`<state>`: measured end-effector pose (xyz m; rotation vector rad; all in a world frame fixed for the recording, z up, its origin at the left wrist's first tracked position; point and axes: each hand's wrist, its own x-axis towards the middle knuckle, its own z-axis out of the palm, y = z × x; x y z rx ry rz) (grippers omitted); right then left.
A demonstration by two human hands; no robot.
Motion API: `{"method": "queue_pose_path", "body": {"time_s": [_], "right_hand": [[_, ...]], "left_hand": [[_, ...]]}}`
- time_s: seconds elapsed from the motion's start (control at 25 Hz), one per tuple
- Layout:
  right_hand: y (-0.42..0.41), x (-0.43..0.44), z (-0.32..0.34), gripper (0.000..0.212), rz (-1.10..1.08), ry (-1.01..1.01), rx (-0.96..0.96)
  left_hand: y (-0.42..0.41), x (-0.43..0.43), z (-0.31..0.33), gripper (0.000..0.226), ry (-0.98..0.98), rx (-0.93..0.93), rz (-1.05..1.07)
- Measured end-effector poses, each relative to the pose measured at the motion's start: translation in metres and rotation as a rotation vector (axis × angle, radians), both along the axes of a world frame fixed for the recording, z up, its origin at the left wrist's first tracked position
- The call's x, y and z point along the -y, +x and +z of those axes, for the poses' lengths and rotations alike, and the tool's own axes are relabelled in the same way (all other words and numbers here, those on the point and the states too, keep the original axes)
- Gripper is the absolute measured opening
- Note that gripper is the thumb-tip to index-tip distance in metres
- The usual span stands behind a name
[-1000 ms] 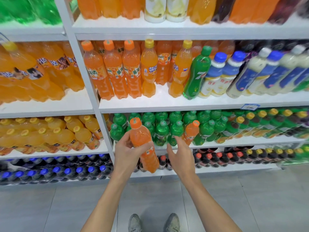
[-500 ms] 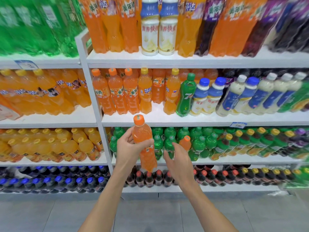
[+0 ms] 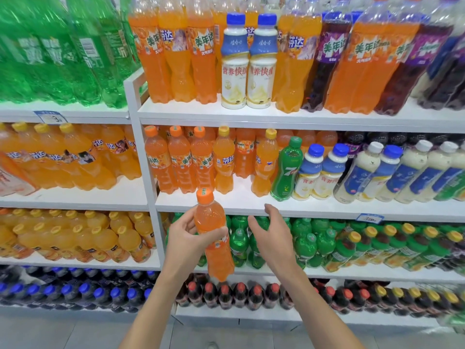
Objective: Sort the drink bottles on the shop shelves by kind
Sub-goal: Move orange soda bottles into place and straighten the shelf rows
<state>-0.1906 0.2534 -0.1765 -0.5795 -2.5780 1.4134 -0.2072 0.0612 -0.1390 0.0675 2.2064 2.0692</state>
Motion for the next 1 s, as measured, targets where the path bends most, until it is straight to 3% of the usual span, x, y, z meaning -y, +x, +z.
{"method": "queue_pose_path", "body": {"time_s": [0.2, 0.48, 0.72, 1.0], "right_hand": [[-0.063, 0.017, 0.016, 0.071, 0.003, -0.092, -0.041], [-0.156, 0.029, 0.021, 0.094, -0.009, -0.121, -0.002], [-0.194, 0.035, 0.011, 0.074, 0.024, -0.171, -0.012], [-0.199, 0.027, 0.006, 0.069, 0.094, -0.238, -0.049]], "left_hand": [[-0.044, 0.009, 0.005, 0.047, 0.042, -0.017, -0.056], [-0.098, 0.021, 0.007, 0.041, 0.039, -0.064, -0.076], [-0.120, 0.019, 0.005, 0.037, 0.031, -0.069, -0.054], [-0.130, 0.013, 0.002, 0.042, 0.028, -0.053, -0.059]]}}
